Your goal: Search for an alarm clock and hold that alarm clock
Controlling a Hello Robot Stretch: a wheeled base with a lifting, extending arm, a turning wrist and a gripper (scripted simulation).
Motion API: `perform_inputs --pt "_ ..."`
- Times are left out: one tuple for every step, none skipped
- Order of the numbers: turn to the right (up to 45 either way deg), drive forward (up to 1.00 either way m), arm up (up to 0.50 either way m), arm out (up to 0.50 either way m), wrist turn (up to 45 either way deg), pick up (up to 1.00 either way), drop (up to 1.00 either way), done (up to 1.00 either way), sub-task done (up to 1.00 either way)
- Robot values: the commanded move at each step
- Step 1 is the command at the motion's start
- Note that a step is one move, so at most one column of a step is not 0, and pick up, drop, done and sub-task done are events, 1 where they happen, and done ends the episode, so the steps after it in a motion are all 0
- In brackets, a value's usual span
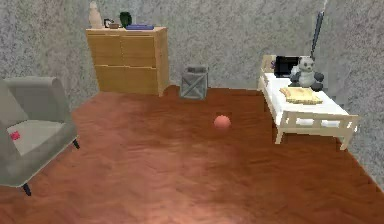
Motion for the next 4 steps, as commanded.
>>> perform_inputs --pt "0.0 0.20 0.00 0.00 0.0 0.00 0.00 0.00 0.00" --pt "-15.0 0.00 0.00 0.00 0.0 0.00 0.00 0.00 0.00" --pt "0.0 1.00 0.00 0.00 0.0 0.00 0.00 0.00 0.00" --pt "0.0 1.00 0.00 0.00 0.0 0.00 0.00 0.00 0.00"
